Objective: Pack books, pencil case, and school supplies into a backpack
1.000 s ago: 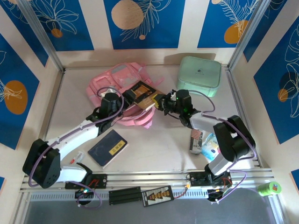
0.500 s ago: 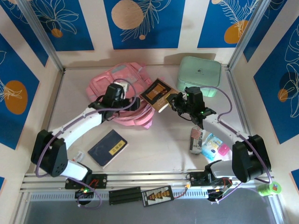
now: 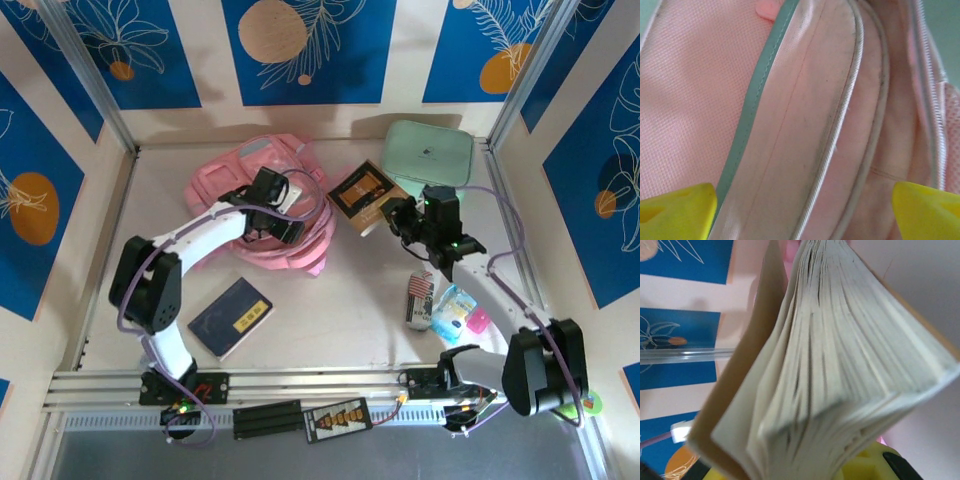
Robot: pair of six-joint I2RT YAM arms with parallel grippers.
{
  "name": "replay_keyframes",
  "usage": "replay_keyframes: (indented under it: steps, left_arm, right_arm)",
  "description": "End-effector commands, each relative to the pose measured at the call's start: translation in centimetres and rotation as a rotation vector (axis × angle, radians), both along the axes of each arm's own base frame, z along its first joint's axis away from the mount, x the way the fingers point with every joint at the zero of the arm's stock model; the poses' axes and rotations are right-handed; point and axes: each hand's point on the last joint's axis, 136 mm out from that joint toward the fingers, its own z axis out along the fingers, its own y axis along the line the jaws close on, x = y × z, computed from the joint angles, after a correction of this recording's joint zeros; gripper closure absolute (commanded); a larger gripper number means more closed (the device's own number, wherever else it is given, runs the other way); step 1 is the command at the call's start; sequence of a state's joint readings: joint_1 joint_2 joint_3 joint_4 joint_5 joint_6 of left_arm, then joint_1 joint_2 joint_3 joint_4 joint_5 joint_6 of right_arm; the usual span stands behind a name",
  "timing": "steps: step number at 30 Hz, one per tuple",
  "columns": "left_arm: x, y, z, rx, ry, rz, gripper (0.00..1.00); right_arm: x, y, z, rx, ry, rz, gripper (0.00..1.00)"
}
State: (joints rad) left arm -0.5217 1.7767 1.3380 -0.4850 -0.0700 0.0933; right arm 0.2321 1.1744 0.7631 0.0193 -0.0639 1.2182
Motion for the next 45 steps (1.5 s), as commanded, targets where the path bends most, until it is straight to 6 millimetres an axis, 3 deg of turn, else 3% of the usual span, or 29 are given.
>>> replay_keyframes:
  steps: [1,7,15,22,26,31,35,40,45]
  left_arm:
    - [0.1,0.4,-0.4,0.101,0.042,-0.103,0.16]
    - [1.0,1.0,-1.1,0.221,0.069,-0.164,0.28]
    - [1.3,-0.1,-2.3,0.284,0.11,-0.205,0.4]
    - [2.4,-0.3,-1.5,0.312,0.07,-0.166,0.68]
    - [2.6,-0.7,0.5,0.278,0.023,-0.154,0.84]
    - [2.1,-1.5,3.2,0.186,-0.014,-0.148,0.88]
    - [2.0,-1.3,5.0,0.155,-0.065,-0.112,1.0]
    - [2.3,-0.3,8.1,0.112,-0.168,-0.024,1.0]
    - [2.0,-0.3,12.9,0.016,-0.299,-0.005,1.0]
  right_arm:
    - [-0.9,-0.7,1.9,0.029,-0.067,0.032,0.91]
    - [-2.4,-1.6,1.4,0.041,-0.083,0.024,0.91]
    - [-2.9,-2.2,1.3,0.05,-0.082,0.018,0.9]
    - [-3.0,-2.3,0.8,0.058,-0.074,0.005,0.91]
    - [-3.1,-2.4,0.7,0.05,-0.072,-0.002,0.9]
    - [-3.3,-2.9,0.4,0.023,-0.064,-0.019,0.91]
    - [-4.1,-4.4,-0.3,-0.054,-0.043,-0.067,0.91]
    - [-5.0,-5.2,-0.5,-0.111,-0.043,-0.074,0.9]
    - [-6.0,-5.5,-0.1,-0.212,-0.068,-0.081,0.91]
